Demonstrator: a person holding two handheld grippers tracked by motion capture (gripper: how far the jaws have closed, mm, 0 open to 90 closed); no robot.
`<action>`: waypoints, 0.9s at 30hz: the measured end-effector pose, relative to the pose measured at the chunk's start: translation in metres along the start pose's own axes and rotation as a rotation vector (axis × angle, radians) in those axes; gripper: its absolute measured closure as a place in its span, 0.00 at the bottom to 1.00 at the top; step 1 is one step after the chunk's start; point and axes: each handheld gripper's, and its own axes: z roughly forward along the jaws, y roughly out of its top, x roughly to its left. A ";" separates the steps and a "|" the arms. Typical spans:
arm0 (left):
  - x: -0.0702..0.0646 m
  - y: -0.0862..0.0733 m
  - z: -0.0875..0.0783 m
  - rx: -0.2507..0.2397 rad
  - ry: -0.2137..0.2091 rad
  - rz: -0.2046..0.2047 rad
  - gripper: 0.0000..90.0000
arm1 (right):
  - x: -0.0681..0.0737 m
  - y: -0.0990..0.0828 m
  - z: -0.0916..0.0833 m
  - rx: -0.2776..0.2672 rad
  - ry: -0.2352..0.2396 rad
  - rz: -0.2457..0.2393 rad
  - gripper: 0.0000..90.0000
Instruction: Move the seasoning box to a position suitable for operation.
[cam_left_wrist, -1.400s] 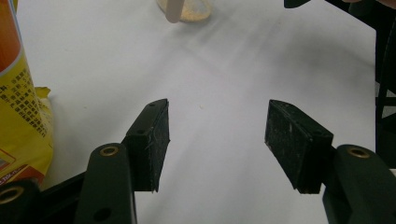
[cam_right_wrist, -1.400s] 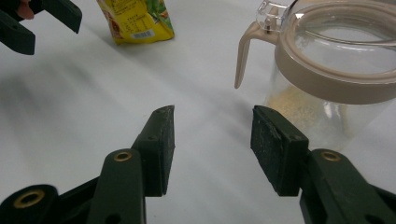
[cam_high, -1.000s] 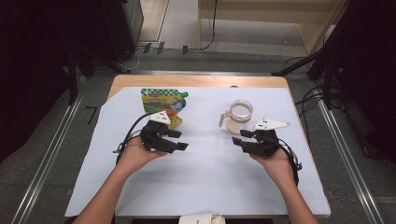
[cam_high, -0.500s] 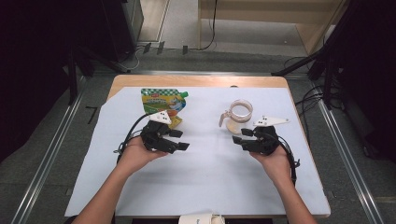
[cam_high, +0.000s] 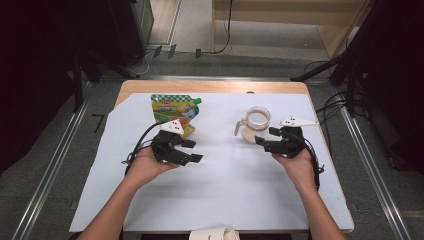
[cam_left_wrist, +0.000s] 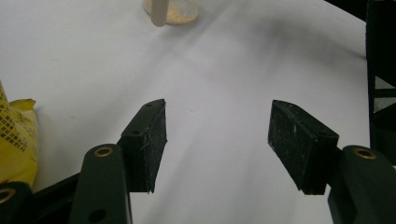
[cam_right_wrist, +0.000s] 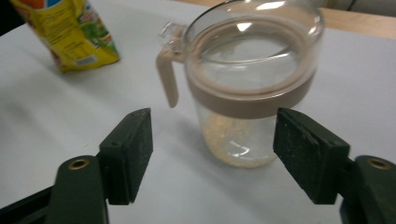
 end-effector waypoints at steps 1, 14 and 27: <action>0.000 0.000 0.000 0.000 0.000 0.000 0.41 | 0.000 0.000 0.000 0.000 0.000 0.000 0.31; -0.007 0.002 0.001 -0.001 -0.009 0.001 0.41 | -0.005 0.001 0.024 -0.004 -0.115 0.000 0.17; -0.003 -0.002 -0.002 -0.010 -0.005 -0.022 0.42 | -0.005 -0.004 0.059 -0.034 -0.157 0.029 0.12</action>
